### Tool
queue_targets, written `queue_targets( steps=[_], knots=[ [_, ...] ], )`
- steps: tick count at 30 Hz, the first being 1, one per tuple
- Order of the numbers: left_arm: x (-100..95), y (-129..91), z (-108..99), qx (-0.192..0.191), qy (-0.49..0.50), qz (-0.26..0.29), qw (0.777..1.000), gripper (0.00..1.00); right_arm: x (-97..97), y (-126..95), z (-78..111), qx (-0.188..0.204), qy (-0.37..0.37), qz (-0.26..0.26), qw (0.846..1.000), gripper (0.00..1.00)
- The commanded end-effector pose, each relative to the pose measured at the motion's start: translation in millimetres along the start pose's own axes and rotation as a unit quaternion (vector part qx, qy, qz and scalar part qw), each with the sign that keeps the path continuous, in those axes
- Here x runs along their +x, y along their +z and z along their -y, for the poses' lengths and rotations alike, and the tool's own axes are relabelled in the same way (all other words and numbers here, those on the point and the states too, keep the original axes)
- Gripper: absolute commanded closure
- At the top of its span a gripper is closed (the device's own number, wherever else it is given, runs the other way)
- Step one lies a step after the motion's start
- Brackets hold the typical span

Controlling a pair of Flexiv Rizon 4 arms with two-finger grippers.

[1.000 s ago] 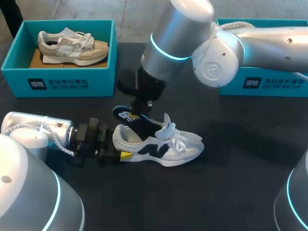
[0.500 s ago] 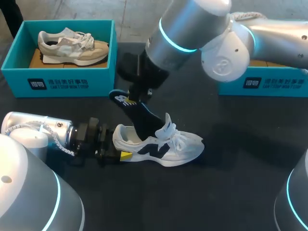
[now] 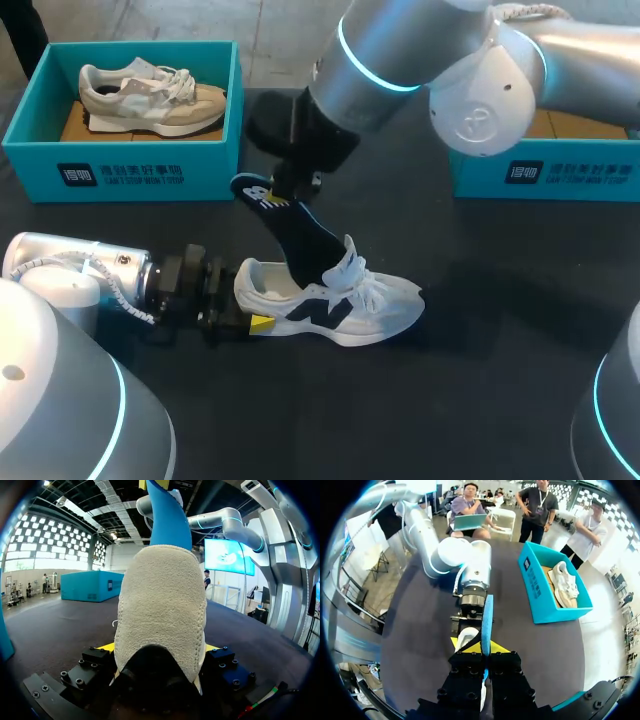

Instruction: Take the shoe out of the shoebox, open the shoe tongue, remove and reinsert the insole, then place the shoe into the shoebox

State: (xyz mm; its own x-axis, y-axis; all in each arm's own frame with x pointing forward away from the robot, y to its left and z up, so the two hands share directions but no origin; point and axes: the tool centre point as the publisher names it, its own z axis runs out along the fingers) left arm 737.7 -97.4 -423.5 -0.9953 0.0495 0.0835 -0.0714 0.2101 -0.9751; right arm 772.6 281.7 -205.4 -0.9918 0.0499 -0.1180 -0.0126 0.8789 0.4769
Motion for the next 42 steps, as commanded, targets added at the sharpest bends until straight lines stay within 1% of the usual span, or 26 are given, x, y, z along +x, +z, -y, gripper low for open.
queue_targets(
  steps=[1,7,10,12,13,14,17,20,28,33,36,37,39,42],
  knots=[
    [-0.3,3.2,-4.5,0.000,0.000,0.002,1.000,1.00,0.4,0.1,1.0,-0.001,0.000,0.000,1.000,1.00],
    [-0.3,3.2,-4.5,0.000,0.000,0.002,1.000,1.00,0.4,0.1,1.0,-0.001,0.000,0.000,1.000,1.00],
    [-0.3,3.2,-4.5,0.000,0.000,0.002,1.000,1.00,-14.2,-20.2,3.2,-0.042,0.047,-0.011,0.998,1.00],
    [-0.3,3.2,-4.5,0.000,0.000,0.002,1.000,1.00,-19.3,-33.3,1.7,-0.070,0.066,-0.025,0.995,1.00],
    [-0.3,3.2,-4.5,0.000,0.000,0.002,1.000,1.00,-22.8,-39.4,1.8,-0.074,0.077,-0.022,0.994,1.00],
    [-0.3,3.2,-4.5,0.000,0.000,0.002,1.000,1.00,-26.2,-45.5,1.6,-0.091,0.092,-0.030,0.991,1.00],
    [-0.3,3.2,-4.5,0.000,0.000,0.002,1.000,1.00,-30.6,-62.6,-2.1,-0.106,0.106,-0.028,0.988,1.00],
    [-0.3,3.2,-4.5,0.000,0.000,0.002,1.000,1.00,-32.3,-74.7,-7.9,-0.121,0.115,-0.032,0.986,1.00],
    [-0.3,3.2,-4.5,0.000,0.000,0.002,1.000,1.00,-36.5,-105.7,-21.2,-0.143,0.144,-0.034,0.979,1.00],
    [-0.3,3.2,-4.5,0.000,0.000,0.002,1.000,1.00,-39.3,-126.0,-29.8,-0.170,0.161,-0.045,0.971,1.00],
    [-0.3,3.2,-4.5,0.000,0.000,0.002,1.000,1.00,-41.6,-138.8,-32.6,-0.184,0.169,-0.049,0.967,1.00],
    [-0.3,3.2,-4.5,0.000,0.000,0.002,1.000,1.00,-42.7,-143.6,-33.0,-0.199,0.174,-0.054,0.963,1.00],
    [-0.3,3.2,-4.5,0.000,0.000,0.002,1.000,1.00,-45.3,-151.8,-31.4,-0.206,0.178,-0.052,0.961,1.00],
    [-0.3,3.2,-4.5,0.000,0.000,0.002,1.000,1.00,-48.9,-163.6,-28.1,-0.233,0.189,-0.052,0.952,1.00]
  ],
)
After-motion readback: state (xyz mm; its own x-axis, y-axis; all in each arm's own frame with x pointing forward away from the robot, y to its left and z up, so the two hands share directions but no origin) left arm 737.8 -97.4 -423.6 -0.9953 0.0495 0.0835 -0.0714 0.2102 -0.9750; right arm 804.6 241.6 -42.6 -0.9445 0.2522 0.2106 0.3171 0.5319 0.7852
